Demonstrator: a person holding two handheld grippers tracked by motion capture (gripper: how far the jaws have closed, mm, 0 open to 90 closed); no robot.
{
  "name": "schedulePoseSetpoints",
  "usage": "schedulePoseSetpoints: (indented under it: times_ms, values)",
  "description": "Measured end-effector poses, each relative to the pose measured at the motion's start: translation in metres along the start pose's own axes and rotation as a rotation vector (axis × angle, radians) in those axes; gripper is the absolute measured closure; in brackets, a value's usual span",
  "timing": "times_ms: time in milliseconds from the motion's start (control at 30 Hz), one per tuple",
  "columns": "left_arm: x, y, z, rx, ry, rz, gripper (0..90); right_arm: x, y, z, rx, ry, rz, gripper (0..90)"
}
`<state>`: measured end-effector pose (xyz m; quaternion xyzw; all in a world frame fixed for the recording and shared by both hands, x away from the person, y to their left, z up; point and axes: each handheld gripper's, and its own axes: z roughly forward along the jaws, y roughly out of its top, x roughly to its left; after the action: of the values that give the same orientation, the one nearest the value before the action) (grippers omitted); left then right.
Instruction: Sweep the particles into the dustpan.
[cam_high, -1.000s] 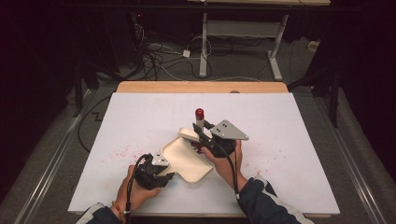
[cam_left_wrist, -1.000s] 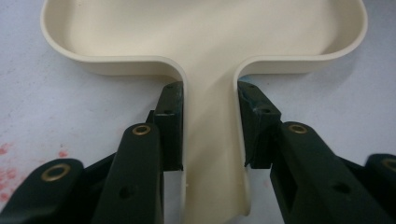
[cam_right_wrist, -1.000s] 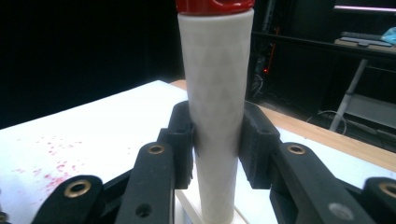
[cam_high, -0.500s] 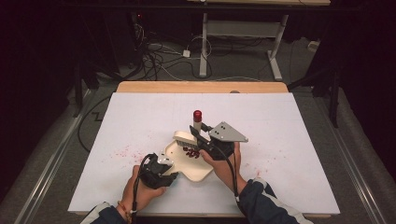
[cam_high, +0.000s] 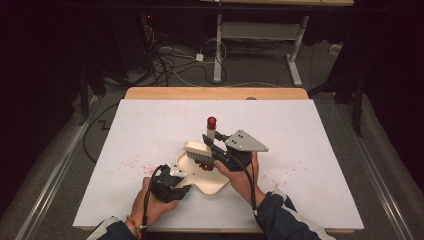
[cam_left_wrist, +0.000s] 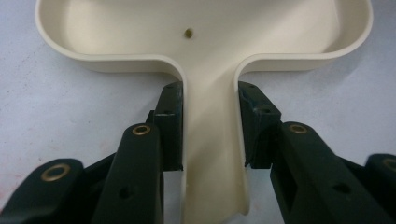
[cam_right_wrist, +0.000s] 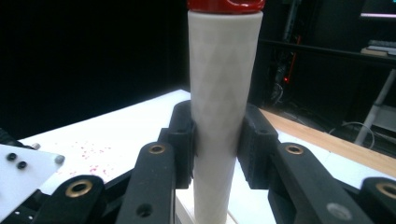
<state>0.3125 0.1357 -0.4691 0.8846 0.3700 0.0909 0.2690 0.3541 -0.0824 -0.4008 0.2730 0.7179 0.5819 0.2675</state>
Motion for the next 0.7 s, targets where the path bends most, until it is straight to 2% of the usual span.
schedulePoseSetpoints:
  times_ms: [167,267,467,700]
  values:
    - [-0.001,0.0,0.0,0.001,0.008,0.008,63.9,-0.003,0.007,-0.005,-0.033,0.018,0.004,70.2]
    - [-0.001,0.0,0.0,0.003,0.012,0.014,63.9,-0.007,0.012,-0.01,-0.053,0.007,0.002,70.2]
    - [0.001,0.0,0.0,0.016,0.021,0.032,63.9,-0.024,0.02,-0.025,-0.062,-0.054,0.021,70.2]
    - [0.003,0.0,-0.001,0.027,0.012,0.041,63.9,-0.048,0.01,-0.042,-0.022,-0.141,0.025,70.2]
